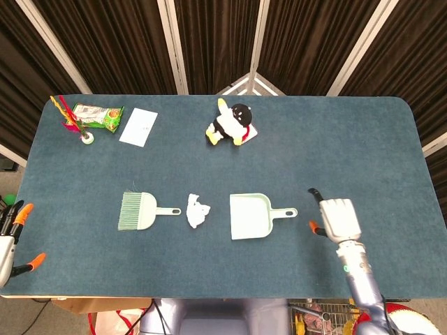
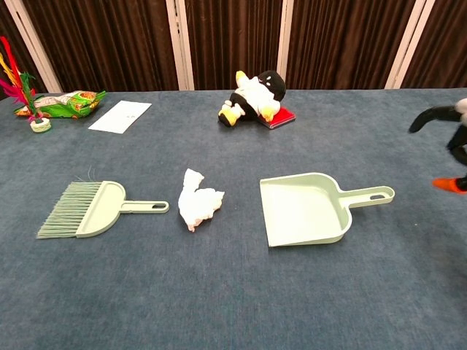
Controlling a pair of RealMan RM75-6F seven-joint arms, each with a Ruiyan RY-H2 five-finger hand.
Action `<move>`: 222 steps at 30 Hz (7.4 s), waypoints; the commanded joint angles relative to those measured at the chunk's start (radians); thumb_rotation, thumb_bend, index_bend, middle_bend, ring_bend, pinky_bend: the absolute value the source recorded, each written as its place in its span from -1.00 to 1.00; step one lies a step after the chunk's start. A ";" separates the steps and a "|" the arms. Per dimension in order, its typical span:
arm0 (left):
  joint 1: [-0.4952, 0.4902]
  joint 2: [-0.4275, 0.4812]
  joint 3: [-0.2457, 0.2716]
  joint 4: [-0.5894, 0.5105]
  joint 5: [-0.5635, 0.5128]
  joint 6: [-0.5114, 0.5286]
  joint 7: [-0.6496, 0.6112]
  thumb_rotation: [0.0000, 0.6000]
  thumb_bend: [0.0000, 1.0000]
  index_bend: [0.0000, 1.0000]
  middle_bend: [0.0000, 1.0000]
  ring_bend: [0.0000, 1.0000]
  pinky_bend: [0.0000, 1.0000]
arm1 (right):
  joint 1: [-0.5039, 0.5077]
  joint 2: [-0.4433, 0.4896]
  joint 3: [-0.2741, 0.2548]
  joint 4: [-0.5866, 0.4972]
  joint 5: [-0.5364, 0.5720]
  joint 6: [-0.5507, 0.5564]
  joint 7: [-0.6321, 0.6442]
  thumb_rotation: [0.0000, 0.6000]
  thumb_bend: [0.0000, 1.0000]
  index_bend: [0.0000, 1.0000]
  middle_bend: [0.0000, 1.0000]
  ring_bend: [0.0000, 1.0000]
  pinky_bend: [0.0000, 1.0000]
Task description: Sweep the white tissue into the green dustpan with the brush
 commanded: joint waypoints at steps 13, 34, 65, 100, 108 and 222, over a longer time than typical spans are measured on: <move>-0.014 0.004 -0.002 -0.004 -0.020 -0.031 -0.009 1.00 -1.00 -1.00 -1.00 -1.00 -1.00 | 0.110 -0.175 0.003 0.146 0.117 -0.046 -0.085 1.00 -0.37 -0.28 0.70 0.72 0.48; -0.016 0.007 0.002 -0.013 -0.024 -0.036 -0.010 1.00 -1.00 -1.00 -1.00 -1.00 -1.00 | 0.143 -0.190 -0.026 0.174 0.163 -0.044 -0.077 1.00 -0.36 -0.13 0.70 0.72 0.48; -0.020 0.009 0.000 -0.022 -0.030 -0.039 -0.019 1.00 -1.00 -1.00 -1.00 -1.00 -0.98 | 0.161 -0.274 -0.060 0.231 0.119 0.009 -0.075 1.00 0.10 0.54 0.73 0.72 0.48; -0.219 -0.156 -0.172 0.000 -0.280 -0.108 0.229 1.00 -0.65 -0.25 0.40 0.00 -0.03 | 0.135 -0.203 -0.103 0.194 0.003 0.066 -0.079 1.00 0.10 0.54 0.73 0.72 0.48; -0.301 -0.141 -0.194 -0.139 -0.412 -0.228 0.364 1.00 -0.58 -0.29 0.52 -0.03 -0.09 | 0.140 -0.241 -0.116 0.304 -0.067 0.115 -0.141 1.00 0.10 0.54 0.73 0.72 0.48; -0.808 -0.676 -0.327 0.017 -0.957 -0.254 0.614 1.00 0.17 0.60 1.00 0.70 0.60 | 0.144 -0.218 -0.099 0.273 0.026 0.063 -0.386 1.00 0.10 0.56 0.73 0.72 0.49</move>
